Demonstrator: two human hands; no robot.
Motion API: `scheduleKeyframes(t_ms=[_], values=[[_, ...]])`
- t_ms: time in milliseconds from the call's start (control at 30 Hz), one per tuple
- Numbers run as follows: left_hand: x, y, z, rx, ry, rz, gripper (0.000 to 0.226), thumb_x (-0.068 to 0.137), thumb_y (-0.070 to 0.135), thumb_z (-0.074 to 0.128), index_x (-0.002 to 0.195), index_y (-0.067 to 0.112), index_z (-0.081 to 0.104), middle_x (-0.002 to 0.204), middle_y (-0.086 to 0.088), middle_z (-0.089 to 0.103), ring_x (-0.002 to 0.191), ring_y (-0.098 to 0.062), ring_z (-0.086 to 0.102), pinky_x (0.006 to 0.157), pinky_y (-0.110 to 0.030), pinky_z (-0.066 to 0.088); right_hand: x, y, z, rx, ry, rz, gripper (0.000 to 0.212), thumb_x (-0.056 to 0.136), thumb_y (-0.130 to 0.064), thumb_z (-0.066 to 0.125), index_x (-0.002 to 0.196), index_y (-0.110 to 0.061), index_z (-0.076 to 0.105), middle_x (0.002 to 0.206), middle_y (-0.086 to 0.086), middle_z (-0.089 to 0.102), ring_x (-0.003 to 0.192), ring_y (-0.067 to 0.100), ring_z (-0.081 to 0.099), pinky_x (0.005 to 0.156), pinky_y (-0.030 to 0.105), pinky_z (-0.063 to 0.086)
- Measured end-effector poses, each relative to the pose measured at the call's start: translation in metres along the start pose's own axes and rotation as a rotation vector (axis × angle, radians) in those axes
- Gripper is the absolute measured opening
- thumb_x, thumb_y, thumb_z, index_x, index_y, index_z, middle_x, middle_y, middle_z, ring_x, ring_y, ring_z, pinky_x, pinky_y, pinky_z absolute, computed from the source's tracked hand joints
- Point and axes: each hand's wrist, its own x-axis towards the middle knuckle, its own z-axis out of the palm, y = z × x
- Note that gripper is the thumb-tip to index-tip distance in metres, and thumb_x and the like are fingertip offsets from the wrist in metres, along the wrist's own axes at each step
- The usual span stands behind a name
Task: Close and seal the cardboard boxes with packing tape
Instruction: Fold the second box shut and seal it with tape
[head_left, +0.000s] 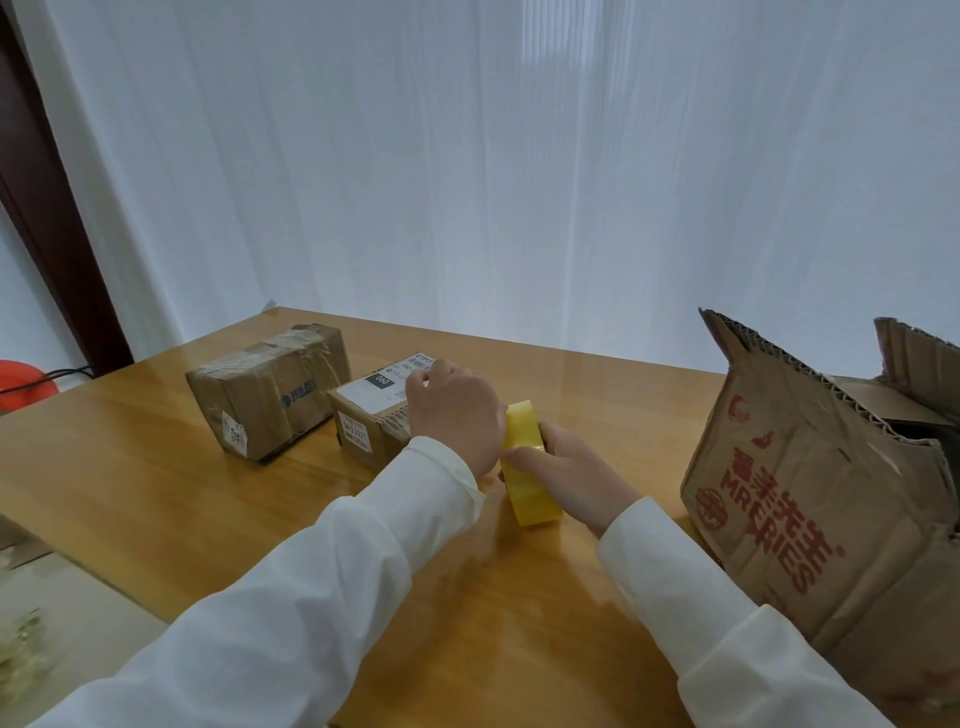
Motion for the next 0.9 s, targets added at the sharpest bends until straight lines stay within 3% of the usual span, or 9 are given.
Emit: scheduleKeyframes(t_ms=[133,267,400,500,633,767,900], values=[[0.002,0.001,0.001,-0.079,-0.093,-0.005,0.031,0.100,0.030,0.040,0.115,0.015,0.061,0.122,-0.008,0.057,0.120,-0.026,0.041,0.101,-0.036,0.027,0.001,0.000,0.003,0.007,-0.004,0.014,0.047,0.085,-0.042,0.055,0.125,-0.018,0.049,0.114,0.005,0.061,0.104,0.024,0.058,0.094,0.046,0.048],[0.002,-0.008,0.005,-0.353,-0.133,-0.051,0.028,0.099,0.026,0.043,0.110,0.010,0.063,0.118,-0.012,0.059,0.114,-0.029,0.046,0.099,-0.039,0.036,-0.002,-0.001,0.003,0.021,-0.013,0.021,0.069,0.067,-0.053,0.051,0.127,-0.018,0.047,0.114,0.006,0.062,0.103,0.025,0.060,0.093,0.048,0.049],[-0.002,-0.012,0.008,-0.432,-0.078,0.061,0.019,0.095,0.035,0.050,0.092,0.018,0.058,0.103,-0.002,0.058,0.105,-0.019,0.044,0.092,-0.034,0.034,-0.002,0.002,0.001,0.073,-0.011,0.032,0.054,0.069,-0.050,0.053,0.116,-0.022,0.052,0.110,0.006,0.065,0.101,0.025,0.062,0.094,0.049,0.049],[-0.001,-0.013,0.011,-0.524,-0.061,0.070,0.015,0.093,0.031,0.057,0.092,0.016,0.059,0.103,-0.003,0.059,0.103,-0.018,0.045,0.089,-0.029,0.034,-0.001,0.004,-0.001,0.089,-0.021,0.040,0.041,0.076,-0.045,0.056,0.111,-0.023,0.054,0.110,0.008,0.065,0.101,0.026,0.062,0.094,0.051,0.048],[-0.003,-0.010,0.016,-0.379,0.075,0.080,0.020,0.098,0.030,0.046,0.101,0.013,0.057,0.103,-0.004,0.062,0.098,-0.021,0.052,0.079,-0.025,0.034,0.000,0.004,0.000,0.114,-0.053,0.007,0.019,0.092,-0.034,0.054,0.105,-0.021,0.056,0.104,0.012,0.067,0.094,0.028,0.065,0.090,0.049,0.051],[-0.003,-0.012,0.012,-0.212,0.173,0.164,0.030,0.101,0.037,0.034,0.109,0.015,0.052,0.102,-0.002,0.065,0.096,-0.022,0.056,0.080,-0.027,0.033,-0.004,-0.001,0.003,0.514,-0.160,0.104,0.038,0.100,-0.037,0.039,0.099,-0.004,0.057,0.065,0.012,0.066,0.056,0.021,0.061,0.063,0.033,0.054],[0.003,-0.011,-0.001,-0.240,0.339,0.263,0.031,0.097,0.036,0.042,0.094,0.010,0.058,0.078,-0.005,0.068,0.073,-0.031,0.062,0.065,-0.032,0.040,0.000,-0.002,0.017,0.458,-0.105,0.129,0.050,0.100,-0.045,0.036,0.101,-0.002,0.063,0.062,0.007,0.068,0.061,0.021,0.063,0.069,0.030,0.056]])
